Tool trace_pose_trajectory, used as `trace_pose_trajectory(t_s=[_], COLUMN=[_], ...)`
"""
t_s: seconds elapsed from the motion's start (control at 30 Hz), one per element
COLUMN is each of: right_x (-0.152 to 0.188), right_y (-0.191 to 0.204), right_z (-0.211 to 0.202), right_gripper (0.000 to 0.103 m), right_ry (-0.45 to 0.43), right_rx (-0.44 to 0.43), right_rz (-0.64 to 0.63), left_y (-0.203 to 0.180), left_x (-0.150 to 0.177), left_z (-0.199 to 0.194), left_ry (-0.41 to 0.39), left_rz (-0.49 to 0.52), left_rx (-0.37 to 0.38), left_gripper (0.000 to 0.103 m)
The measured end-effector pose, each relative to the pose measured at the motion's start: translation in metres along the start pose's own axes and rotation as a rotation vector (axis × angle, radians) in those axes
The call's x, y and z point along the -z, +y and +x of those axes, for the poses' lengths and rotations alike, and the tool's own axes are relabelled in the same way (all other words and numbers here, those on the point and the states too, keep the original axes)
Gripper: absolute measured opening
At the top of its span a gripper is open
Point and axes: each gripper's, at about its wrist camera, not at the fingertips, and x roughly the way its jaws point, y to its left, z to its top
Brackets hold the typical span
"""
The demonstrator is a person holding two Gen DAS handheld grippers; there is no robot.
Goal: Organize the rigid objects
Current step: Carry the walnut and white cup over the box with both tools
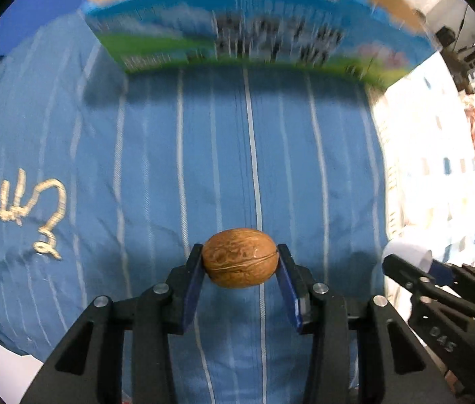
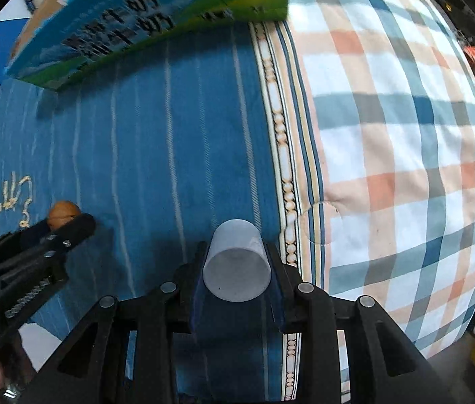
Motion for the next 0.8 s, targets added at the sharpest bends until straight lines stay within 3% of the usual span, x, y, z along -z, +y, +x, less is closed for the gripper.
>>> trace_pose_trajectory(t_s=[0.37, 0.8], right_x=[-0.01, -0.021], right_y=[0.016, 0.019], right_z=[-0.096, -0.145], right_gripper=[0.034, 0.034], right_ry=[-0.158, -0.23], right_rx=[-0.028, -0.098], right_rz=[-0.073, -0.085], left_y=[-0.005, -0.017], left_x=[-0.011, -0.042], left_z=[-0.094, -0.136], left_ry=[-0.21, -0.294], left_rz=[0.013, 0.027], left_rx=[0.006, 0.05], left_gripper=[0.039, 0.039])
